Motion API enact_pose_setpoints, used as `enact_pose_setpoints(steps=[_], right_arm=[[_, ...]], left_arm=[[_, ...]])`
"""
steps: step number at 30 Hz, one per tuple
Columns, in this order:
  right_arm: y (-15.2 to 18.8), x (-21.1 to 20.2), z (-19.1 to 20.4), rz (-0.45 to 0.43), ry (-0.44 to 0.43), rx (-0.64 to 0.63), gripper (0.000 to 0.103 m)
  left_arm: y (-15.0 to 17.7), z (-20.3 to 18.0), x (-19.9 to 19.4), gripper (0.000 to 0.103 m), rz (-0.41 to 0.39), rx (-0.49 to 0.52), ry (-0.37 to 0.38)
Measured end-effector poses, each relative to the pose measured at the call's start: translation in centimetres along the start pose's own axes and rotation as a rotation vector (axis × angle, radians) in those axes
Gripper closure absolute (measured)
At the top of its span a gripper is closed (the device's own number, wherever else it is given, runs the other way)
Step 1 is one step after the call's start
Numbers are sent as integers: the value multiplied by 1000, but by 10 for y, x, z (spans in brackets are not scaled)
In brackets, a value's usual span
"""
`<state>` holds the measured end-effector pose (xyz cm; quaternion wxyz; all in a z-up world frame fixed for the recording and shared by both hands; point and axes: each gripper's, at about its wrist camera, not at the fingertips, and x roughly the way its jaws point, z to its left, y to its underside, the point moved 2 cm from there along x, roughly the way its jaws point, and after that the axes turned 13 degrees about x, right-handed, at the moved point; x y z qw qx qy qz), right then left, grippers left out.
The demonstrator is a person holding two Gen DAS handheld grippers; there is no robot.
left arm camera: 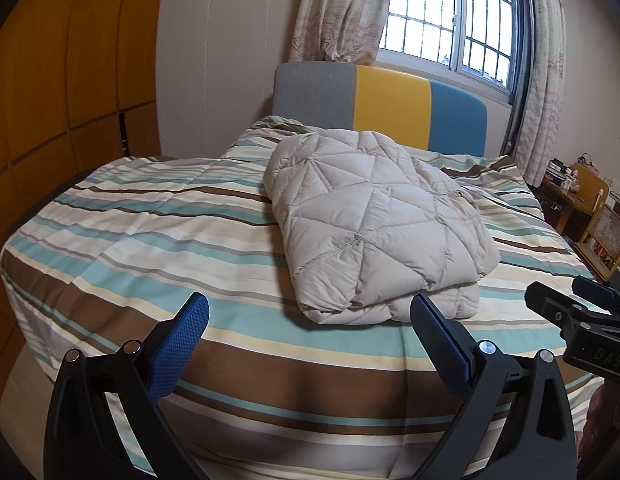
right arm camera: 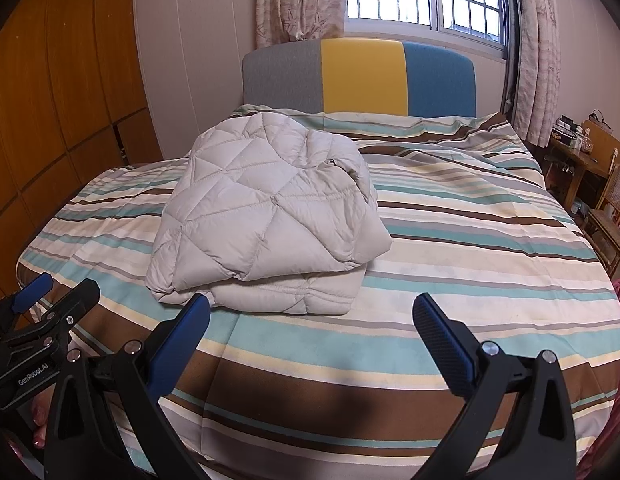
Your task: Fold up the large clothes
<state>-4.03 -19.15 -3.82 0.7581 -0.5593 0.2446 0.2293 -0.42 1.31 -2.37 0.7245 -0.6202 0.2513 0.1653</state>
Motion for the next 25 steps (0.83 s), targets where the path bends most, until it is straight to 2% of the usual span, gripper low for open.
enact_pose_setpoints(steps=[6,16,21,25], right_arm=[[0,1,-2,6,-1,2,2],[1,4,-7,21,2,14,2],[1,9,-11,37,5,27,2],[0,19,-20,63,11,50,2]], left_arm=[[-1,-4,-2,3,-9,11,0],[2,-5,5,3,23,13,2],[4,-4,14,3,61,6,0],[6,5,29,3,111,-13,-37]])
